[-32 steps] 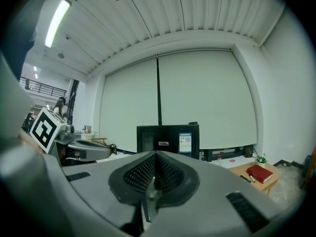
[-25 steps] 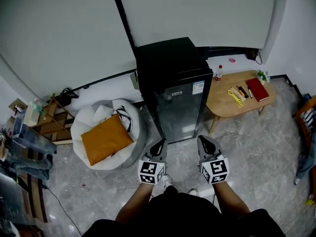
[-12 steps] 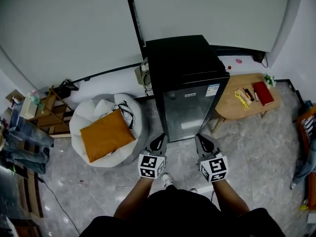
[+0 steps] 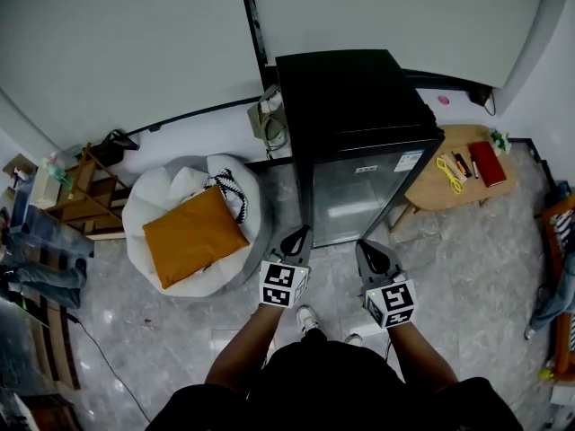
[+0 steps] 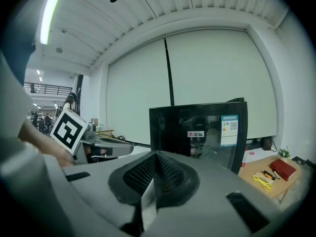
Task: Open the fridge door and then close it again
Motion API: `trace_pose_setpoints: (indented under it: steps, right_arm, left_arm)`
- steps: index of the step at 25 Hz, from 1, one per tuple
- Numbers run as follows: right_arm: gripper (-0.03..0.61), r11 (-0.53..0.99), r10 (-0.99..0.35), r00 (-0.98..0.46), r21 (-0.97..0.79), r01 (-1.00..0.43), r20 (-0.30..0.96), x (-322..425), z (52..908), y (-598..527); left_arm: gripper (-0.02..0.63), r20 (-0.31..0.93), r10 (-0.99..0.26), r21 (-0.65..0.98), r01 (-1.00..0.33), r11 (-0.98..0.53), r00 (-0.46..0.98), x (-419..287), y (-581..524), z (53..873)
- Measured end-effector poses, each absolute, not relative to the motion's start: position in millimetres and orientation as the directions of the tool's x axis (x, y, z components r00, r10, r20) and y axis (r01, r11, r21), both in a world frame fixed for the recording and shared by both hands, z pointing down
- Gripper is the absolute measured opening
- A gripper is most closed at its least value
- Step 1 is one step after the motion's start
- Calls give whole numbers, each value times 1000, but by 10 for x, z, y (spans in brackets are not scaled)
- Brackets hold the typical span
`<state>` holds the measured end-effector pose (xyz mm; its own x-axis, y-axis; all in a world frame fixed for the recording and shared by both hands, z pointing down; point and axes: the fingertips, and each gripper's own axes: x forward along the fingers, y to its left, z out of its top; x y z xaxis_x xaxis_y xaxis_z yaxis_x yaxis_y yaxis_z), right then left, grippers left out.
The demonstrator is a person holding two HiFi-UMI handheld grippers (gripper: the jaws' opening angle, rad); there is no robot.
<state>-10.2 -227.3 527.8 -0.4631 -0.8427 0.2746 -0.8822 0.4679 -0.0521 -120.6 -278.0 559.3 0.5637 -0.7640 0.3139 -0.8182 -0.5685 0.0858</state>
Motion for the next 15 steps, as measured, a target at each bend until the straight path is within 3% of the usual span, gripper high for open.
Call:
trace_pose_setpoints:
  steps: [15]
  right_arm:
    - [18, 477, -832, -480, -83, -875, 277, -337, 5543, -2797]
  left_arm:
    - [25, 387, -775, 79, -855, -512, 499, -1422, -3424, 6052]
